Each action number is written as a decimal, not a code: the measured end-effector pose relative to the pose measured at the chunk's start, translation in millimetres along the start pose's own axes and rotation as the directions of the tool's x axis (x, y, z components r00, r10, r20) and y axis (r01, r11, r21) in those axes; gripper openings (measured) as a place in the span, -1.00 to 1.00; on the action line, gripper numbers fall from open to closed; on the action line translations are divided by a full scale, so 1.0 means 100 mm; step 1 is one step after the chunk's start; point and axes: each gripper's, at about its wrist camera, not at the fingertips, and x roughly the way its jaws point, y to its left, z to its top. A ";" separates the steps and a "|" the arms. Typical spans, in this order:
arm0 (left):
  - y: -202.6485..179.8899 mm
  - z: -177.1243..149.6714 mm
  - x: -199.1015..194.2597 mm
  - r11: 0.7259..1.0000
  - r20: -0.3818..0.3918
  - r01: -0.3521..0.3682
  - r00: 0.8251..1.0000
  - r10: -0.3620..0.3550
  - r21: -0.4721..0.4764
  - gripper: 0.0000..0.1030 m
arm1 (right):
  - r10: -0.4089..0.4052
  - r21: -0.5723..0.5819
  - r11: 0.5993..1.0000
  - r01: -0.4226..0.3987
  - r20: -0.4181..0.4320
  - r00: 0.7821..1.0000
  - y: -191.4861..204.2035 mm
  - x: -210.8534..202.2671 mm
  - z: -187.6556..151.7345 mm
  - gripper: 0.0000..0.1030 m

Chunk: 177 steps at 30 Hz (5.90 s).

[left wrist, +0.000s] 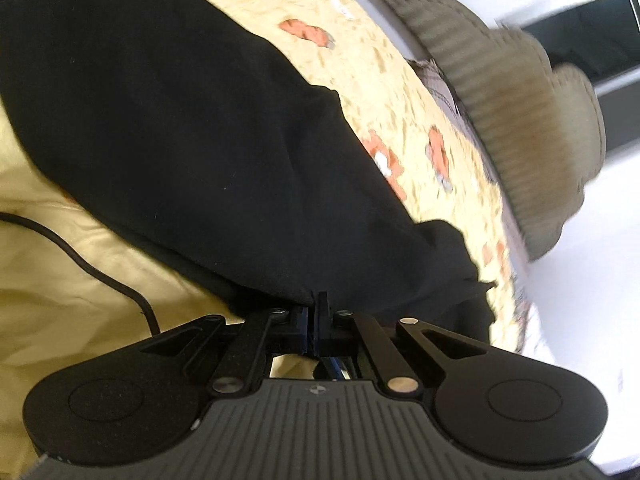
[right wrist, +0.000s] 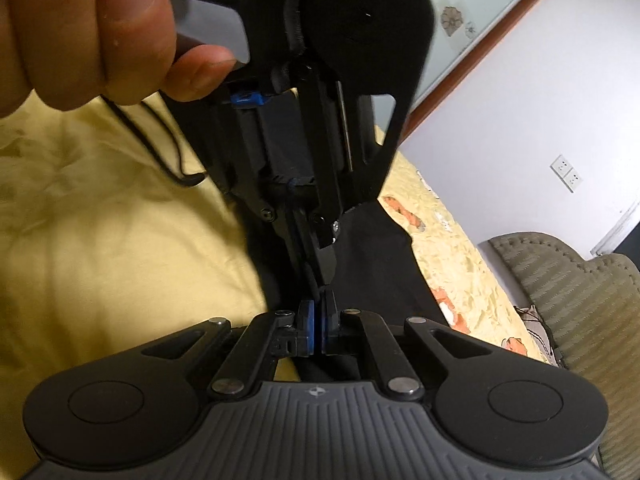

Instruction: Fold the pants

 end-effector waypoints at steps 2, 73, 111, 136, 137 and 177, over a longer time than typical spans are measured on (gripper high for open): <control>-0.03 0.01 0.05 0.999 -0.012 -0.024 1.000 0.024 0.041 -0.98 | 0.011 0.009 1.000 -0.011 -0.006 1.000 0.00 0.01 -0.01 -0.95; -0.76 -0.33 1.08 0.650 0.419 -0.397 0.898 0.131 0.647 1.00 | -0.023 0.941 0.145 0.307 -0.307 0.951 -2.99 -0.48 -3.53 0.28; -0.77 -0.33 1.11 0.643 0.422 -0.406 0.896 0.140 0.649 1.00 | -0.064 0.943 0.108 0.315 -0.309 0.949 -2.37 -1.13 -3.46 0.32; -0.75 -0.30 1.09 0.659 0.415 -0.389 0.901 0.127 0.644 0.99 | 0.057 0.873 -0.067 0.484 -0.481 0.875 -3.71 0.53 -2.88 -0.42; -0.75 -0.30 1.09 0.660 0.413 -0.386 0.902 0.125 0.644 0.99 | 0.077 0.870 -0.039 0.492 -0.489 0.869 -3.72 0.60 -2.87 -0.64; -0.96 -0.32 0.81 0.706 0.294 -0.246 0.954 0.055 0.664 0.98 | -0.191 0.776 -0.252 0.578 -0.626 0.756 -2.30 -1.60 -3.42 -0.71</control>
